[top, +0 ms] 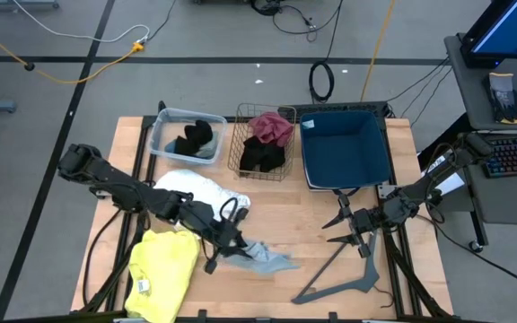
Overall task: Pick & Place Cloths
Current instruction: Put the gray underwear into the wire basket
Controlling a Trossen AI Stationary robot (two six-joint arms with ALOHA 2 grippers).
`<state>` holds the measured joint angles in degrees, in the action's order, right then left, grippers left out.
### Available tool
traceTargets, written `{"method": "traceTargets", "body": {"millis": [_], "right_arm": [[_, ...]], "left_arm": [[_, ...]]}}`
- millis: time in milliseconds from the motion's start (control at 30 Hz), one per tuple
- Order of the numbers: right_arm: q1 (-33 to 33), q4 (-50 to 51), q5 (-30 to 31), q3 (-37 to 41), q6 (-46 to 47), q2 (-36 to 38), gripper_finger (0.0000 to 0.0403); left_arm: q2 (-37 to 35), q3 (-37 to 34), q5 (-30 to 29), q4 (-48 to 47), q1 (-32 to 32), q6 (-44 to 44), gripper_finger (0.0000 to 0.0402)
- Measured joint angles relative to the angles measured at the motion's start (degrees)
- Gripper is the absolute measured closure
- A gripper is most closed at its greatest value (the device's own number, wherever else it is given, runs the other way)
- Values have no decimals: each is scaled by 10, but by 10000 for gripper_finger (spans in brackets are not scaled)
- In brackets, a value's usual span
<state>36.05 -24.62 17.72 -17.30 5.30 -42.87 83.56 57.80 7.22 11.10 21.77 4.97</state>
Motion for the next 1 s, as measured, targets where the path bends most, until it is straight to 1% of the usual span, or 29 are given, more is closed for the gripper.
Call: {"method": "traceTargets", "body": {"millis": [167,233,500,567,833,1000], "right_arm": [[0,0,0,0,0,0,234],[0,0,0,0,0,0,234],[0,0,0,0,0,0,234],[0,0,0,0,0,0,234],[0,0,0,0,0,0,234],[0,0,0,0,0,0,234]], "left_arm": [[-2,0,-5,29,-15,15,395],[-1,0,-15,41,-21,29,398],[-1,0,-104,91,-55,75,398],[-1,0,-137,108,-63,83,396],[-1,0,-314,119,-97,162,395],[-1,0,-379,132,-127,196,398]]}}
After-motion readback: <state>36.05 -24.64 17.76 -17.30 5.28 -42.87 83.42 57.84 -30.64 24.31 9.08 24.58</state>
